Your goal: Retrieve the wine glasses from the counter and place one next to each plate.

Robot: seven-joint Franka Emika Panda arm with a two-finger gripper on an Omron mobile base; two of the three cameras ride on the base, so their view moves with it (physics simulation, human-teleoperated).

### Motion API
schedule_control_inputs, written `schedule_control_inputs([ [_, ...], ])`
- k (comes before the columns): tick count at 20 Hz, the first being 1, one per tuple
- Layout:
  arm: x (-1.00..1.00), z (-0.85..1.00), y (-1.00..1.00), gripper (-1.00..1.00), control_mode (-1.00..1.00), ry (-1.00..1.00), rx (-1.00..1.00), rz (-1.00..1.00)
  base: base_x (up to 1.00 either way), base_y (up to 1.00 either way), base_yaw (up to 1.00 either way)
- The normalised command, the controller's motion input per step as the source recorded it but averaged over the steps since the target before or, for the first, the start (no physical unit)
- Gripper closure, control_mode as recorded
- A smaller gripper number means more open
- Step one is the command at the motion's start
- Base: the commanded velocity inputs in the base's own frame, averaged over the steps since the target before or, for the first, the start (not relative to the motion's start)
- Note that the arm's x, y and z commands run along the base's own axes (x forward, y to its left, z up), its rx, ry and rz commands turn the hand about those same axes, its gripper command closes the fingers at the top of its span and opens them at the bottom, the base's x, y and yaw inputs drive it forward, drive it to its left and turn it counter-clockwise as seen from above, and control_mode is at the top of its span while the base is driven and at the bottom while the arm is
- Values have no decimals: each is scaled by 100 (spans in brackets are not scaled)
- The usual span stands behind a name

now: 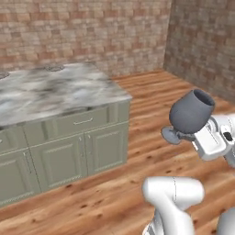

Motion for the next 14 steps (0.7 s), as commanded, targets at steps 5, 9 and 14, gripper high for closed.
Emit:
schedule_control_inputs([
  [5, 0, 0, 0, 100, 100, 0, 0, 0, 74, -100, 26],
  [9, 0, 0, 0, 100, 100, 0, 0, 0, 58, -100, 28],
  [14, 0, 0, 0, 100, 100, 0, 0, 0, 55, -100, 28],
])
